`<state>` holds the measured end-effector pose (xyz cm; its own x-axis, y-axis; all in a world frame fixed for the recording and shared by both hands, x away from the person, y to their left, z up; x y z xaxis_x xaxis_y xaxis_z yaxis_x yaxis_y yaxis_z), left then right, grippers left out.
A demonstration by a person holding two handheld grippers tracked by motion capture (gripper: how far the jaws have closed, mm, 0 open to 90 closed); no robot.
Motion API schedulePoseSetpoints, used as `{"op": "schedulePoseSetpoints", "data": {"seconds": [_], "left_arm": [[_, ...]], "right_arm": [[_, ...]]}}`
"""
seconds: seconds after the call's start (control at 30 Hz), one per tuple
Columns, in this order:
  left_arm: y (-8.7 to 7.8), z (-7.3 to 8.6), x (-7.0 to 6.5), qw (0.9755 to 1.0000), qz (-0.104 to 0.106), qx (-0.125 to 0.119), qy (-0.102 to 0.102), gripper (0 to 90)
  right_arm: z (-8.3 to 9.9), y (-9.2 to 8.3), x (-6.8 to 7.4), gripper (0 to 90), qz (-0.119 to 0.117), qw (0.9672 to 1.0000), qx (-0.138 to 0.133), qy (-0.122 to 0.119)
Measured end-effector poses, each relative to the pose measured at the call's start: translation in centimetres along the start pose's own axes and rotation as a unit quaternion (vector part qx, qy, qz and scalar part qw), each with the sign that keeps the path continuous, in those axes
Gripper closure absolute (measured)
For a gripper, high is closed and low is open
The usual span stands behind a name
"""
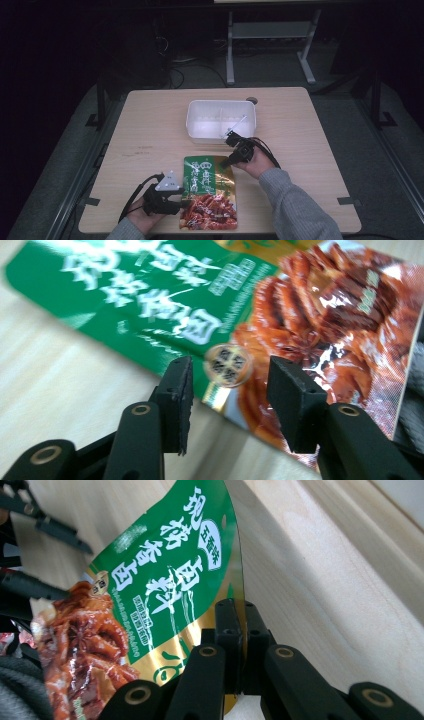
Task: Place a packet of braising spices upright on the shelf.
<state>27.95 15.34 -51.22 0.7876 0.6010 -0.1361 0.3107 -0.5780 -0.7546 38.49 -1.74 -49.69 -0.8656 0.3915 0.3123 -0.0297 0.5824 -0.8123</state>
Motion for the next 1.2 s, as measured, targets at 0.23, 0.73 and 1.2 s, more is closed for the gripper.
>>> {"op": "schedulePoseSetpoints", "data": {"seconds": [0.23,0.73,1.2], "left_arm": [[-1.3,-0.2,1.4,0.9991,-0.018,-0.031,-0.024,47.2],[-2.2,-0.1,2.8,0.9969,-0.034,-0.052,-0.048,43.4],[-2.4,0.1,3.5,0.996,-0.041,-0.055,-0.056,41.7]], "right_arm": [[0.0,-1.7,0.7,89.4,-0.005,0.9996,-0.026,0.001],[-0.1,-5.7,2.1,89.6,-0.004,0.998,-0.064,-0.001],[-1.5,-9.0,4.6,89.6,-0.018,0.9955,-0.089,-0.025]]}}
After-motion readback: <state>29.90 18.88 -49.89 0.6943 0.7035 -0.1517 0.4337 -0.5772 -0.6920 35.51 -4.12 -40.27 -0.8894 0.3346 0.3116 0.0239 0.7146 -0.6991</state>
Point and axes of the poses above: each handheld gripper's, and its own axes: y roughly forward along the jaws, z roughly out of its underside, x roughly to its left, the point moved 9 cm from there along y, roughly forward along the jaws, and after that the axes turned 9 degrees about -y, right-handed, at the moved point
